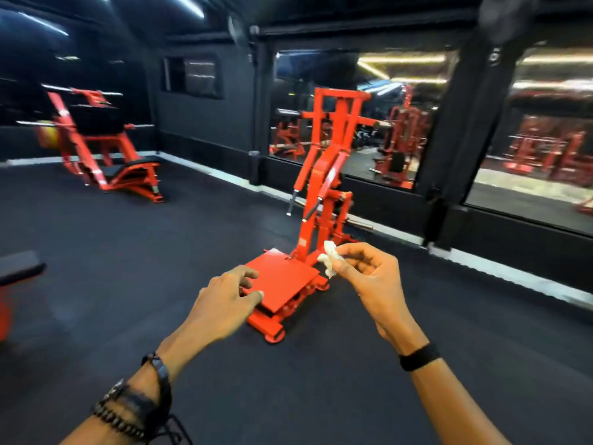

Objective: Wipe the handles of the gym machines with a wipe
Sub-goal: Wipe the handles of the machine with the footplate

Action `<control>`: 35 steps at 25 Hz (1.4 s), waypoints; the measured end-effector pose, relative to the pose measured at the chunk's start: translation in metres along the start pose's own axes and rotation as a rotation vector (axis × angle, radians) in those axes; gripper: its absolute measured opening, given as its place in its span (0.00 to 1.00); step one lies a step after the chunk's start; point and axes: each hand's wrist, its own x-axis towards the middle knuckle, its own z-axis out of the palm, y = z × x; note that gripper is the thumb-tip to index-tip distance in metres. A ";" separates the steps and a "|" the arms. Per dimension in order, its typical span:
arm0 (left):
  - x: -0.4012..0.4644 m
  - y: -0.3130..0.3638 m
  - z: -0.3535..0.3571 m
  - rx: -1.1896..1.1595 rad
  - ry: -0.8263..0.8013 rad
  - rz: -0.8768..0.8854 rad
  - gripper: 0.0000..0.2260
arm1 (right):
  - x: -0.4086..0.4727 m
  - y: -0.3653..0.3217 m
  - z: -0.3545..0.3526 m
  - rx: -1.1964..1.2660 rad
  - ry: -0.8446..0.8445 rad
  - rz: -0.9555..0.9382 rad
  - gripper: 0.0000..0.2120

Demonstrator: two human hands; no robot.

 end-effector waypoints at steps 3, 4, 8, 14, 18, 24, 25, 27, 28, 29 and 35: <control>0.054 -0.007 0.029 -0.027 -0.054 0.027 0.23 | 0.022 0.033 -0.014 -0.036 0.060 0.031 0.05; 0.070 -0.010 0.032 -0.035 -0.059 0.033 0.23 | 0.032 0.042 -0.014 -0.056 0.071 0.038 0.04; 0.152 -0.043 0.027 -0.060 -0.065 0.041 0.22 | 0.104 0.083 0.009 -0.091 0.116 0.037 0.03; 0.286 -0.089 -0.024 -0.116 0.024 0.030 0.12 | 0.223 0.134 0.077 -0.067 0.128 0.019 0.03; 0.367 -0.121 -0.027 -0.199 0.028 0.043 0.07 | 0.282 0.181 0.109 -0.049 0.136 0.074 0.04; 0.485 -0.195 0.011 -0.226 -0.059 0.025 0.06 | 0.381 0.282 0.135 -0.062 0.160 0.129 0.06; 0.510 -0.209 0.018 -0.214 -0.075 0.026 0.06 | 0.400 0.305 0.140 -0.050 0.171 0.139 0.06; 0.561 -0.231 0.032 -0.183 -0.088 0.002 0.05 | 0.439 0.351 0.156 -0.009 0.171 0.172 0.04; 0.583 -0.240 0.038 -0.169 -0.087 -0.024 0.05 | 0.455 0.370 0.165 0.008 0.167 0.193 0.03; 0.603 -0.249 0.044 -0.153 -0.091 -0.050 0.05 | 0.470 0.388 0.174 0.023 0.165 0.220 0.03; 0.701 -0.325 0.086 -0.061 -0.243 -0.153 0.07 | 0.545 0.506 0.226 0.040 0.127 0.411 0.04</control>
